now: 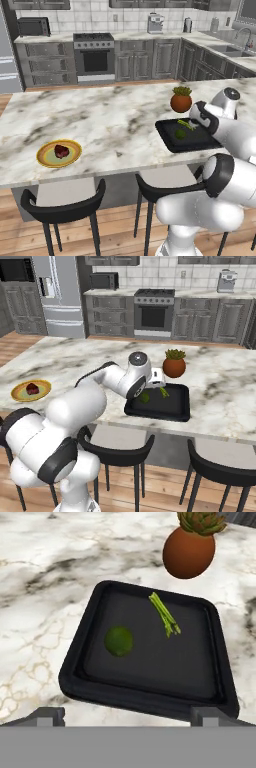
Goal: Create a steak meal by picking up the steak and asparagus from the tray and placing them on the plate. Leave the lime on the tray.
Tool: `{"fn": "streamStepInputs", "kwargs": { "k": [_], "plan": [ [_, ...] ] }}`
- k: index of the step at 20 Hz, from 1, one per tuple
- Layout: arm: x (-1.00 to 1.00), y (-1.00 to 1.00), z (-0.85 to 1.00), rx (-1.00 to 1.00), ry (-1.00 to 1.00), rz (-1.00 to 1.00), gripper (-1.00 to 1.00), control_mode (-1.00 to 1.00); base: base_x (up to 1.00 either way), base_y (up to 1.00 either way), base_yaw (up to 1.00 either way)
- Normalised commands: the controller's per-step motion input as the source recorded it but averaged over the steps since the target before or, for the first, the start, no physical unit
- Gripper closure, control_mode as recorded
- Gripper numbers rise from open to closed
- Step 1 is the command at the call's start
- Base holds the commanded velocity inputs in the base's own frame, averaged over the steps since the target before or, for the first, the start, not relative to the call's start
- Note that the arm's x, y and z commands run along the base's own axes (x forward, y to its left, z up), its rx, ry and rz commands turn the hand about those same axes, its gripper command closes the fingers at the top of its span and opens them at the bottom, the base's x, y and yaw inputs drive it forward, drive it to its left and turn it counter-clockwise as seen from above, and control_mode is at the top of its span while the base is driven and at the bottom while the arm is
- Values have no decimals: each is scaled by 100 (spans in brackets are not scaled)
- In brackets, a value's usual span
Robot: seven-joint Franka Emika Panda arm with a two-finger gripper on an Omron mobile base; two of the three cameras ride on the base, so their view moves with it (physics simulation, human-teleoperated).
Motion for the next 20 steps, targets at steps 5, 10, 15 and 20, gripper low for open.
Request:
{"fn": "streamStepInputs", "kwargs": {
  "k": [5,10,15,20],
  "plan": [
    [45,-3,0,0,4,0,-100,-100,0,0,0],
    [42,-3,-10,0,5,0,-100,-100,0,0,0],
    [38,-15,-35,1,4,0,-100,-100,0,0,0],
    [36,-21,-33,3,4,0,-100,-100,0,0,0]
  ]
}}
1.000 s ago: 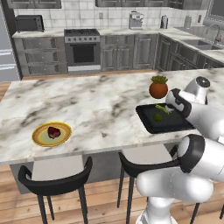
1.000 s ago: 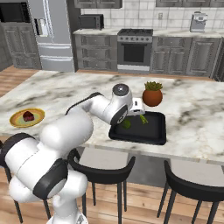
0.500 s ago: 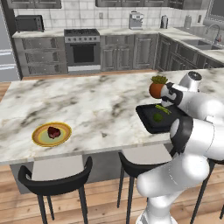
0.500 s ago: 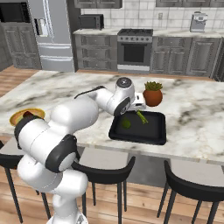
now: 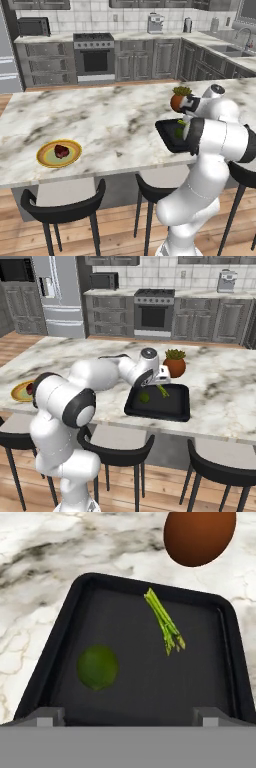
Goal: Create a steak meal by picking up the steak and asparagus from the tray and placing them on the plate. Leave the lime on the tray.
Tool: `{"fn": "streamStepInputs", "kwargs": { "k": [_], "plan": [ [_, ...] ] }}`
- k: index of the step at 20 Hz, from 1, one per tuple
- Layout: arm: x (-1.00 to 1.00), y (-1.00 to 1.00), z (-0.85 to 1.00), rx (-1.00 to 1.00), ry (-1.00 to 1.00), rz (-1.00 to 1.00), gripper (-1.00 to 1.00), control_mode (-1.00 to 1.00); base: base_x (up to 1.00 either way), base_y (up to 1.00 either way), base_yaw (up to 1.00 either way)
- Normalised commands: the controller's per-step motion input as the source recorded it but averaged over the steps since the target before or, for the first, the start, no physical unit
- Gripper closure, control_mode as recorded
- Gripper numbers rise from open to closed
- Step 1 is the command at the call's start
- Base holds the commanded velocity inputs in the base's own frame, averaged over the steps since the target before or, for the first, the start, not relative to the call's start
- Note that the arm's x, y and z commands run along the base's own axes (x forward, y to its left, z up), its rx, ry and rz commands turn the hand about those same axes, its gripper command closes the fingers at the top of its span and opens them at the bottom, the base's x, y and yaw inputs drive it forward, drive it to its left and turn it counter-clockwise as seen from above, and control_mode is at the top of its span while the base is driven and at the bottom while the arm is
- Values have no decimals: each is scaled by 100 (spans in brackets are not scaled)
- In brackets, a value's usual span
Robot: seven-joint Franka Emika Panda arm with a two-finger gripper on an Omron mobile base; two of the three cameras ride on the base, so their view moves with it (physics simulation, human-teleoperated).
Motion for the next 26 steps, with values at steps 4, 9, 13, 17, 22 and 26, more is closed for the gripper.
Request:
{"fn": "streamStepInputs", "kwargs": {
  "k": [4,9,13,17,22,26],
  "plan": [
    [36,-26,-27,5,4,0,-100,-100,0,0,0],
    [37,-26,-28,6,4,0,-100,-100,0,0,0],
    [39,-22,-31,5,3,0,-100,-100,0,0,0],
    [46,-16,-34,2,3,1,-100,-100,0,0,0],
    [47,-12,-29,2,1,2,-100,-100,0,0,0],
    [45,-4,-26,0,0,2,-100,-100,0,0,0]
  ]
}}
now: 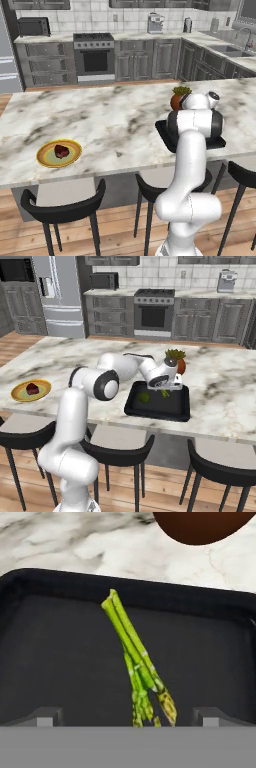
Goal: Create a steak meal by picking up the steak and asparagus from the tray and placing them on the plate. Leave the lime on the tray.
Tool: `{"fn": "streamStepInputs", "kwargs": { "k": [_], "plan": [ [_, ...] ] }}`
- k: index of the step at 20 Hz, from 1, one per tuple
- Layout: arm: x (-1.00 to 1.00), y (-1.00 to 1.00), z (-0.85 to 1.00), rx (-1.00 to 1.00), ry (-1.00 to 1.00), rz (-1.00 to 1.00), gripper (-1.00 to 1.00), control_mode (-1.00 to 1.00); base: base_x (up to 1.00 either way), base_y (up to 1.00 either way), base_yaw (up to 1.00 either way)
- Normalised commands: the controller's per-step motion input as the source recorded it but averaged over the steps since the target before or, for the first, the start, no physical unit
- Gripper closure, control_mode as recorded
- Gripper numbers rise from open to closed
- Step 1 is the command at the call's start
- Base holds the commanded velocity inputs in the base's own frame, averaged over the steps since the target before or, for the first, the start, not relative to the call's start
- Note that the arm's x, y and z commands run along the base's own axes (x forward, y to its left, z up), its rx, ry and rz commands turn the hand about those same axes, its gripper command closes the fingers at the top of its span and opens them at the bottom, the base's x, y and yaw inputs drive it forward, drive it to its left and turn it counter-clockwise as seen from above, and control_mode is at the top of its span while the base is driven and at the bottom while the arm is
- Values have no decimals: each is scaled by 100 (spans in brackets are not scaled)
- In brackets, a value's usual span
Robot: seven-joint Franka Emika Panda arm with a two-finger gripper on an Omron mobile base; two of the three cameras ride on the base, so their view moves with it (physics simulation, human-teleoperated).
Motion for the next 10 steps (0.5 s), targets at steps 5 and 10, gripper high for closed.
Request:
{"fn": "streamStepInputs", "kwargs": {
  "k": [5,10],
  "plan": [
    [24,0,-43,0,0,3,-100,-100,0,0,0],
    [27,0,-35,0,0,2,-100,-100,0,0,0]
  ]
}}
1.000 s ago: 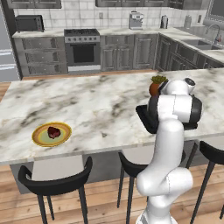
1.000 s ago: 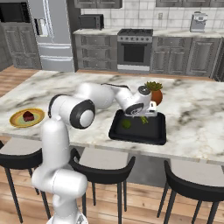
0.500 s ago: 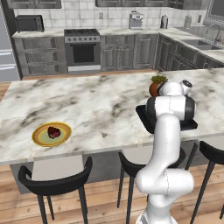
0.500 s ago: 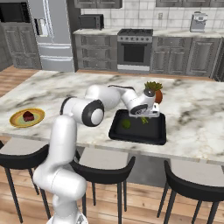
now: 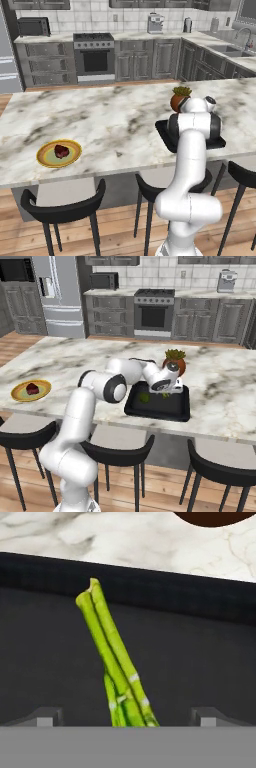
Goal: Create a steak meal by picking up the steak and asparagus from the tray and placing them on the plate. Leave the lime on the tray.
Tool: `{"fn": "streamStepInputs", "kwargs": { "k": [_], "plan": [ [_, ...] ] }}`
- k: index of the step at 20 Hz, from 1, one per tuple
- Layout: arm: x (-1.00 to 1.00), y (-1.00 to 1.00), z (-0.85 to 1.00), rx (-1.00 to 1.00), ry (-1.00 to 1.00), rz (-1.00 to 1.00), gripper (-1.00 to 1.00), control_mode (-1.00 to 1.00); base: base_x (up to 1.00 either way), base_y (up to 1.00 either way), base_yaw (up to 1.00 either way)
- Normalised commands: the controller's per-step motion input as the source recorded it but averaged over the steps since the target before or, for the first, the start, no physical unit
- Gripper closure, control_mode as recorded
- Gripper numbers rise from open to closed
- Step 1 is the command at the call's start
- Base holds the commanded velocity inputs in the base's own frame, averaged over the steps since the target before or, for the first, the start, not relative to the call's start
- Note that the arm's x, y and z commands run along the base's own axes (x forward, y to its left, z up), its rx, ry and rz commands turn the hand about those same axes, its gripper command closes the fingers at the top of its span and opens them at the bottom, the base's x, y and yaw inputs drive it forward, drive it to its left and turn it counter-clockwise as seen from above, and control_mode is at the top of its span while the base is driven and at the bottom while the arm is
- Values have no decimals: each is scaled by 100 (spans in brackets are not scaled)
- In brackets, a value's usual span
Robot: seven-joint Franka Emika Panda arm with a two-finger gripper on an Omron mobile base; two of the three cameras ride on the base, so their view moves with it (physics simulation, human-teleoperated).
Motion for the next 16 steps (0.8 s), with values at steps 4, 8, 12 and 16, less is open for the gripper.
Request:
{"fn": "streamStepInputs", "kwargs": {
  "k": [4,8,12,16],
  "plan": [
    [30,-2,-27,0,0,2,-100,-100,0,0,0],
    [19,0,-34,0,0,2,100,-100,0,0,0],
    [0,14,-69,-2,0,0,100,-100,0,0,0],
    [4,10,-26,0,-3,0,100,-100,0,0,0]
  ]
}}
